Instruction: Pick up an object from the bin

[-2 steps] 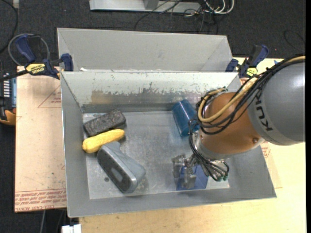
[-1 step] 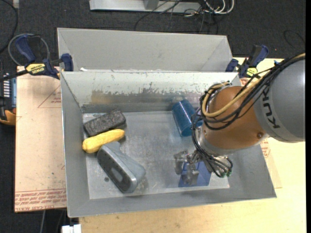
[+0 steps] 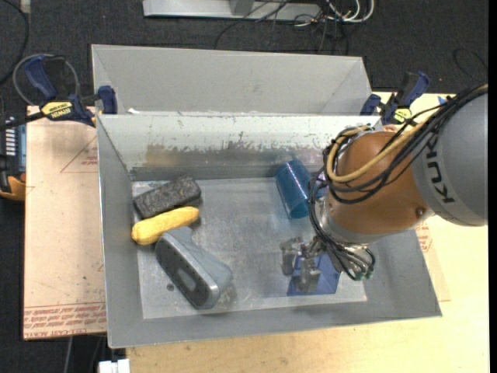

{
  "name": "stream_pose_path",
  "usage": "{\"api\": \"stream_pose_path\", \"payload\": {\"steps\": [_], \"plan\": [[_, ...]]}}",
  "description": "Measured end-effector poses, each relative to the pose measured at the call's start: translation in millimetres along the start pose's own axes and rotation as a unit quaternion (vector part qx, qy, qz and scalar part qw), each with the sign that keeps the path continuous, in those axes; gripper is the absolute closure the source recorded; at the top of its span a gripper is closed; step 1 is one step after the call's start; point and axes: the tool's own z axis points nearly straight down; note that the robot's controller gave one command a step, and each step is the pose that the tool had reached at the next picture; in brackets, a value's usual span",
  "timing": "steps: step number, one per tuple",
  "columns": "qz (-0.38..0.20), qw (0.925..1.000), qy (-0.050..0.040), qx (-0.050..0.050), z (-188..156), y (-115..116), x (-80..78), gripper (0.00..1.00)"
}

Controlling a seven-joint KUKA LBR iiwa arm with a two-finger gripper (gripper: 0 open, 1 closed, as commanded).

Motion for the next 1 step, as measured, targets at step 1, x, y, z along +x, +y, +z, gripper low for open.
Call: {"api": "stream_pose_path", "payload": {"steps": [1], "plan": [[0.001,1.0,0.004,-0.001,-22.1,1.0,1.4,1.0]]}}
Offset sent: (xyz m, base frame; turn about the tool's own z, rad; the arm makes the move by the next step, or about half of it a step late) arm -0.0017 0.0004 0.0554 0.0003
